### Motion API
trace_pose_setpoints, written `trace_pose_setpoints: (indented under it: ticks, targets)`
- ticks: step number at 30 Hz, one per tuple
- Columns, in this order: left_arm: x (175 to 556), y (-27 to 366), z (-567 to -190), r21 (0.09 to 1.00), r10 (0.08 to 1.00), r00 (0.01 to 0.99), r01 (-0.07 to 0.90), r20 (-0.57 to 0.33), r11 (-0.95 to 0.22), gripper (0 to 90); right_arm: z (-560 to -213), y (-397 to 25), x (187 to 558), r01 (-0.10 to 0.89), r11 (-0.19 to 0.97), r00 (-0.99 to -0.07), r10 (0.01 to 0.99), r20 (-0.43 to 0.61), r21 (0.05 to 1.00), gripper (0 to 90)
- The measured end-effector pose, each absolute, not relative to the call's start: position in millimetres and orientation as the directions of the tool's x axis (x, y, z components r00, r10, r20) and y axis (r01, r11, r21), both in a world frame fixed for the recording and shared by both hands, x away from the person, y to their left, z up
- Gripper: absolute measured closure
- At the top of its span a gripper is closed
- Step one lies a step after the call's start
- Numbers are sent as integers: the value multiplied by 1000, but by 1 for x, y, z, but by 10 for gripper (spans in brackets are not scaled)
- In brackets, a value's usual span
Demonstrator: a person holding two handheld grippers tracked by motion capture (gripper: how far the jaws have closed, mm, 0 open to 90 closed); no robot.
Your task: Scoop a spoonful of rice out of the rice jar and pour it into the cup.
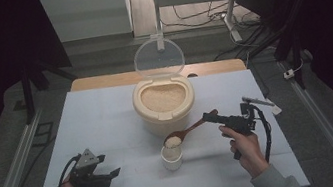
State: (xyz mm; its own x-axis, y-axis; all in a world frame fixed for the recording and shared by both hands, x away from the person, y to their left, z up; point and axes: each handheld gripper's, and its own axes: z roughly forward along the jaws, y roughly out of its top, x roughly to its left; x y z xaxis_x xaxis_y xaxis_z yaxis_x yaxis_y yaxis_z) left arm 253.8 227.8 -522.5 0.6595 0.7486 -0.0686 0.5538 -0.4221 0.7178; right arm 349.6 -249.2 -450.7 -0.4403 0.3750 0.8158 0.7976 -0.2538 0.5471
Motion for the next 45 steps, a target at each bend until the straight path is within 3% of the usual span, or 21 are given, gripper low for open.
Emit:
trace_pose_setpoints:
  ticks: [20,33,45]
  targets:
    - [254,228,-523,716,748,660,554,-67,-425,235,-434,-233,344,707,-106,-565,511,648,700,829]
    - [254,228,-523,716,748,661,553,-64,-427,235,-418,-227,330,548,-9,-704,534,468,836,829]
    - [254,228,-523,717,749,660,553,-66,-424,235,-414,-232,330,534,-17,-721,513,465,846,829]
